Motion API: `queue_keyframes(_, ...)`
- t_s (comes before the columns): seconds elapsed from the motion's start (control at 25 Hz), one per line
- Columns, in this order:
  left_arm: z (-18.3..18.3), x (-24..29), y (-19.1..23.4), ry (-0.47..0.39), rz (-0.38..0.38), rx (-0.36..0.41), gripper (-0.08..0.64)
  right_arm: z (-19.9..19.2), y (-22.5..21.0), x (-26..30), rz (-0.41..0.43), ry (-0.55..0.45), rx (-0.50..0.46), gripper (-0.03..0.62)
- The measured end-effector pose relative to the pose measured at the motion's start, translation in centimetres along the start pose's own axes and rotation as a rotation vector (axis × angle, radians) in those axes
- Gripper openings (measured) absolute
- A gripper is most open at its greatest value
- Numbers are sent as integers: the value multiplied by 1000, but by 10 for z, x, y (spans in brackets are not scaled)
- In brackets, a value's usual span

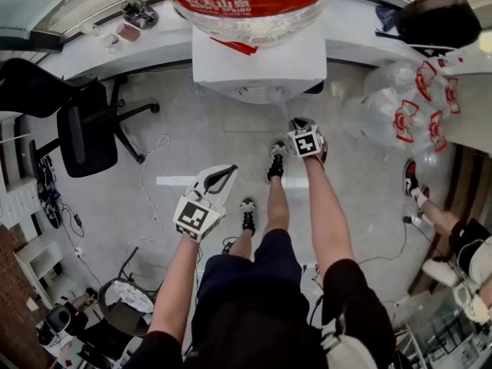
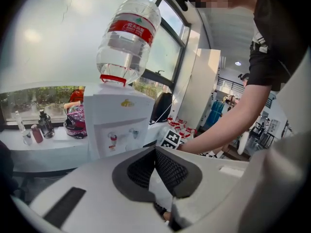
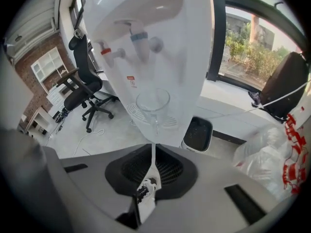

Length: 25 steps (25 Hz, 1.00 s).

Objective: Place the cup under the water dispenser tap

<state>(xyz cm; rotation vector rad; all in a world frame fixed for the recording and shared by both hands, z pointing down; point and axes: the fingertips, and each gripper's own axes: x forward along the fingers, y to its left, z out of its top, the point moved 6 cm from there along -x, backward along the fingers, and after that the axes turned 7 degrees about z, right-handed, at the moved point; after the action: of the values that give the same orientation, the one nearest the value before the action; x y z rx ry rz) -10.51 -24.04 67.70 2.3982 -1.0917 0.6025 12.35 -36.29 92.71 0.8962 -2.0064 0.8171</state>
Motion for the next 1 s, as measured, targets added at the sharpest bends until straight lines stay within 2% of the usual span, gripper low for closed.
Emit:
queue_keyframes(0.16,18,-17,-8,-19,9,43,0,-10,24,-39,36,12,-15,-3)
queue_keyframes(0.32,27,-39,-12,-11,18,27,0,-17,45,-82,47,28,-64,-5)
queue_keyframes(0.48,35,-61,-12,-47,27,50,0,-5,65,-128,27,-35,-120,-5)
queue_keyframes(0.6,41,-77,-11,-59,34,55,0,2,83,-161,37,-80,-110,-6)
queue_keyframes(0.8,39,-104,-18,-71,37,11,1,11,119,-212,40,-129,-132,-5)
queue_keyframes(1.0,37,-119,-24,-81,19,30,0,26,151,-258,13,-204,-139,-5)
